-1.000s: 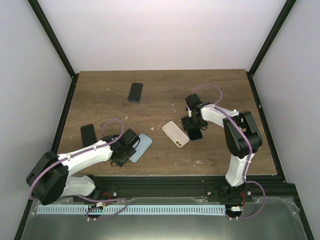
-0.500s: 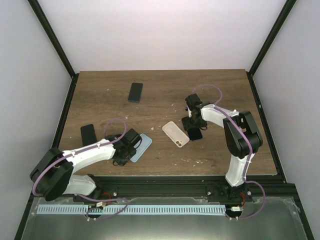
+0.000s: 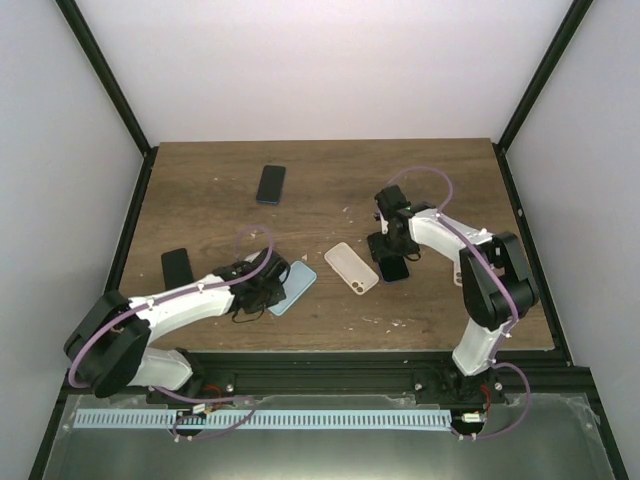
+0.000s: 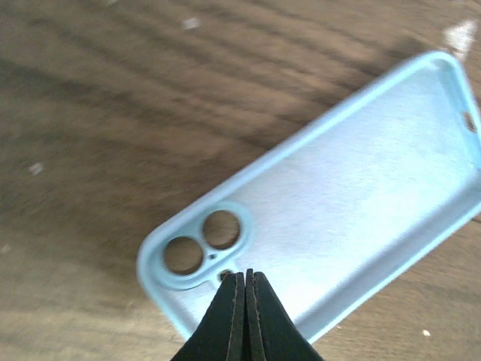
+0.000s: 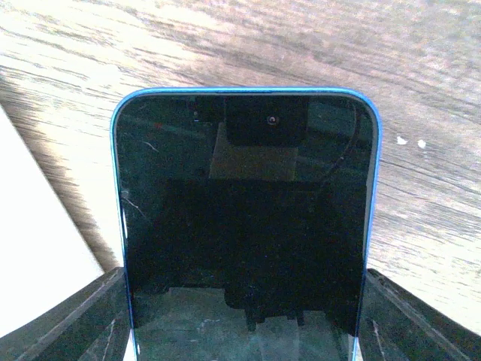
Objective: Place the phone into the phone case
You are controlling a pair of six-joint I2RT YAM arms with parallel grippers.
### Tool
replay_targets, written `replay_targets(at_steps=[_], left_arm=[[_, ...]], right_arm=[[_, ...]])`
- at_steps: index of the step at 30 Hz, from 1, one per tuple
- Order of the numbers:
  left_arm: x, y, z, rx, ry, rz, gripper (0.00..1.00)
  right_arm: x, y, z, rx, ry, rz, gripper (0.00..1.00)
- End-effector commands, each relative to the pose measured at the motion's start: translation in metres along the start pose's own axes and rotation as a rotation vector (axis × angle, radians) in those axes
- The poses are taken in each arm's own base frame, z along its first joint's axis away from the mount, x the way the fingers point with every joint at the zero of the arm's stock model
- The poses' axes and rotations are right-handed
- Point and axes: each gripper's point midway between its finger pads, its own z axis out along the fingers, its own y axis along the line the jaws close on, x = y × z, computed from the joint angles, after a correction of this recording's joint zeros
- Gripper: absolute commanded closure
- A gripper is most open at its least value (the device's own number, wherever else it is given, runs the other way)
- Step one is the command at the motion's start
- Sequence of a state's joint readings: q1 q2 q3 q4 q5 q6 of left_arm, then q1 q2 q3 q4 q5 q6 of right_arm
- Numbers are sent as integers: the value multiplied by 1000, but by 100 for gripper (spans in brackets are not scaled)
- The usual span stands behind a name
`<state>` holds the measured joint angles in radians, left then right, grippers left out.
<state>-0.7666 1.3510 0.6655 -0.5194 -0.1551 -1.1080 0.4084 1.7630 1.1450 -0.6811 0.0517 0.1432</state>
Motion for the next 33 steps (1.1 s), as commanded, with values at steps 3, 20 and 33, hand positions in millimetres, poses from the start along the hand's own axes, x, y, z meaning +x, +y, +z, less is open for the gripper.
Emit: replay_targets(at_steps=[3, 20, 33], left_arm=[[-5, -33, -3, 85, 3, 405, 100], [18, 6, -21, -63, 77, -222, 62], [22, 10, 3, -166, 91, -220, 75]], right_arm=[[-8, 5, -33, -28, -81, 12, 33], [-16, 10, -53, -64, -138, 7, 33], [-18, 11, -57, -74, -149, -4, 34]])
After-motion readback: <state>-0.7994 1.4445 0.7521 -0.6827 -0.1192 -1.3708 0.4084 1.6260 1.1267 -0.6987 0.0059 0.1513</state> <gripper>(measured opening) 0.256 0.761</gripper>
